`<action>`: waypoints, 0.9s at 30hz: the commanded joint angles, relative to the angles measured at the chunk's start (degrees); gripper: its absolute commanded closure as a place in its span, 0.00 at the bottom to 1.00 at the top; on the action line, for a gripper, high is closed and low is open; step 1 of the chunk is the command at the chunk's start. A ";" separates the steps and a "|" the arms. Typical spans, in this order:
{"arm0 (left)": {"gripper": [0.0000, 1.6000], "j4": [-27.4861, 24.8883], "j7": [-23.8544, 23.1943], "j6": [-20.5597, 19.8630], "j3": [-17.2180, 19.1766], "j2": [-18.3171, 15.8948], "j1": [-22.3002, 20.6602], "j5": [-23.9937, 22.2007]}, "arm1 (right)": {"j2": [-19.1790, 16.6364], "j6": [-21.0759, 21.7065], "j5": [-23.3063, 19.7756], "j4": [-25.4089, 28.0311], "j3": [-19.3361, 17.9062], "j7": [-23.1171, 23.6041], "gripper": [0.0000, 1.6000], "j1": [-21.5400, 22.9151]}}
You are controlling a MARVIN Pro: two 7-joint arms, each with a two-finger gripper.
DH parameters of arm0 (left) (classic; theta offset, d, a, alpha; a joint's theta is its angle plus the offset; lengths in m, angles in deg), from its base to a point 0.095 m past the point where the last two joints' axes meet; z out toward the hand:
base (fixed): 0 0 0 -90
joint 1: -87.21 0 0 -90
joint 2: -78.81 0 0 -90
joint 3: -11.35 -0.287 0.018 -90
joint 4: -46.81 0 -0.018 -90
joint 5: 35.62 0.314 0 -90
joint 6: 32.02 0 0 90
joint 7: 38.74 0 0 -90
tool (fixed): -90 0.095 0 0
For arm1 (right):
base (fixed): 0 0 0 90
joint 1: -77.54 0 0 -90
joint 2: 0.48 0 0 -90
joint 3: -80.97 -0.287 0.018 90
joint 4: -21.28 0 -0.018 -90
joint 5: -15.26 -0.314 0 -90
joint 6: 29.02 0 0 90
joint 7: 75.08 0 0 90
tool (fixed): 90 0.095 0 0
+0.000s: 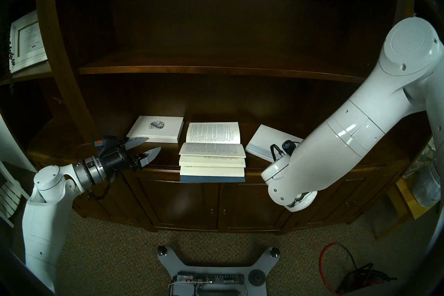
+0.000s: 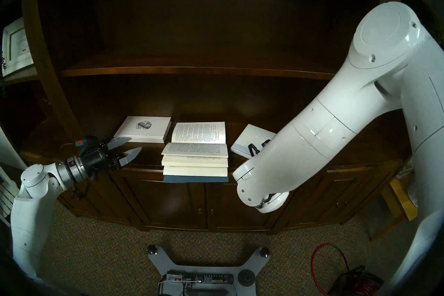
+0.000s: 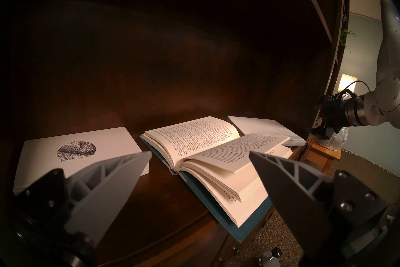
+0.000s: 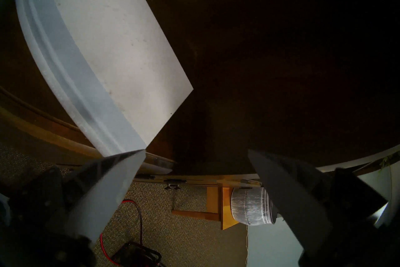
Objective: Close the books and align them horizontally on the shelf
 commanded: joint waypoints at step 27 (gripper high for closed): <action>0.00 -1.22 0.10 0.27 0.67 0.04 -1.11 -0.62 | -13.92 -17.92 -8.45 8.39 -12.32 17.84 0.00 3.66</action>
